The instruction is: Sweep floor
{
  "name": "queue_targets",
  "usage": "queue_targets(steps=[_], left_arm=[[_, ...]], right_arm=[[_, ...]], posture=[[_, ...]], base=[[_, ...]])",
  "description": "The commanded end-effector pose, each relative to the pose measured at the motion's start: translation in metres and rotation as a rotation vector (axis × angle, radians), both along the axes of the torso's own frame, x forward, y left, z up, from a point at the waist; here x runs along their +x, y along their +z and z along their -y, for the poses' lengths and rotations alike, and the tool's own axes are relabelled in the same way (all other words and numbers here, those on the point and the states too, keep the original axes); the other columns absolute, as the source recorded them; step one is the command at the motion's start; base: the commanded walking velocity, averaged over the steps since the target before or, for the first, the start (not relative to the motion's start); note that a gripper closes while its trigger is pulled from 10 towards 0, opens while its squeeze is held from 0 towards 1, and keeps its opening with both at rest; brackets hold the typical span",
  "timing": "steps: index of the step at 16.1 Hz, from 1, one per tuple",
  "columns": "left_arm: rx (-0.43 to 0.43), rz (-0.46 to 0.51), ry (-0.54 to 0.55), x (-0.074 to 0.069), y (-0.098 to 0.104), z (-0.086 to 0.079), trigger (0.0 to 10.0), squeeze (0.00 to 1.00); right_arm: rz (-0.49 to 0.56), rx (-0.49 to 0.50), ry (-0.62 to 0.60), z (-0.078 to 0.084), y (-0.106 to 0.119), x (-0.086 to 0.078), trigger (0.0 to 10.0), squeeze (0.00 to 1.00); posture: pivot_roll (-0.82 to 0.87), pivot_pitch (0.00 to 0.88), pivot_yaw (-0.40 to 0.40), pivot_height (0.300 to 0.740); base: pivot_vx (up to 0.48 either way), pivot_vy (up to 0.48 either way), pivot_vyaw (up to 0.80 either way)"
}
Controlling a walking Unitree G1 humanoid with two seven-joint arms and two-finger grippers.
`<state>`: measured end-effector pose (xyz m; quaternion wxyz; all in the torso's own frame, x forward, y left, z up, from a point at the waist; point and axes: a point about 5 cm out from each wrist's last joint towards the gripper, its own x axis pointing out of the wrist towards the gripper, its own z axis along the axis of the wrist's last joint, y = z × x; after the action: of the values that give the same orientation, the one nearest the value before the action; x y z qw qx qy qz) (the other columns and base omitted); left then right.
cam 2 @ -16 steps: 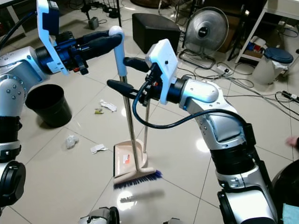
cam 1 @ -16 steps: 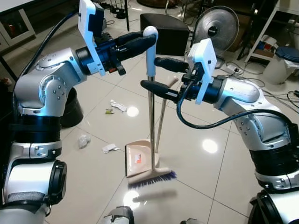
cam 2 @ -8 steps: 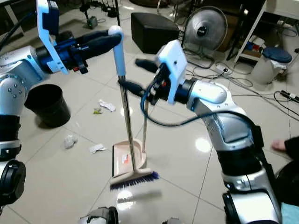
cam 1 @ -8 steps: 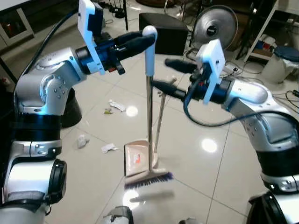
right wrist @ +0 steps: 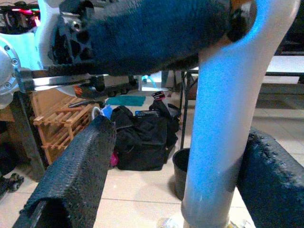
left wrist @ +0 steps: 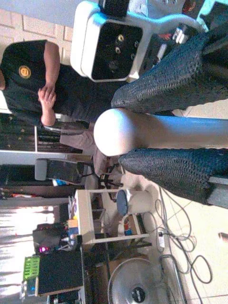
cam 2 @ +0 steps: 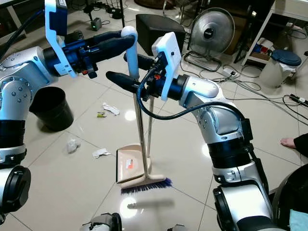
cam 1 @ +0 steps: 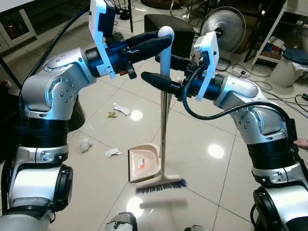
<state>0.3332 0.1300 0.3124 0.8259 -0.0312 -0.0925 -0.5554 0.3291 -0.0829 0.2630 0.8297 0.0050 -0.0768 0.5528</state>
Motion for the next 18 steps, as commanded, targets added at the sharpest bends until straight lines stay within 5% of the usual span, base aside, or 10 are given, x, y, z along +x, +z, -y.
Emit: queue_targets(steps=[1, 2, 3, 18], left_arm=[[-0.008, 0.049, -0.044, -0.0072, 0.0133, 0.0066, 0.0, 0.0], [-0.01, 0.05, -0.046, -0.0077, 0.0145, 0.0068, 0.0, 0.0], [-0.011, 0.05, -0.047, -0.0079, 0.0148, 0.0069, 0.0, 0.0], [-0.016, 0.045, -0.069, -0.0112, 0.0139, 0.0122, 0.0, 0.0]], right_arm=[[0.024, -0.025, 0.009, -0.0018, 0.0035, 0.0017, 10.0, 0.0], [0.021, -0.048, 0.0, -0.0005, 0.0009, 0.0035, 8.6, 0.0], [0.016, -0.055, -0.003, 0.001, -0.0009, 0.0046, 0.0, 0.0], [0.022, -0.062, 0.014, -0.0007, 0.0027, 0.0105, 0.0, 0.0]], posture=[[-0.04, 0.038, 0.016, 0.74], [-0.04, 0.038, 0.016, 0.74], [-0.05, 0.038, 0.017, 0.74], [-0.05, 0.045, 0.014, 0.74]], base=[[0.0, 0.0, 0.0], [0.0, 0.0, 0.0], [0.0, 0.0, 0.0], [0.0, 0.0, 0.0]])
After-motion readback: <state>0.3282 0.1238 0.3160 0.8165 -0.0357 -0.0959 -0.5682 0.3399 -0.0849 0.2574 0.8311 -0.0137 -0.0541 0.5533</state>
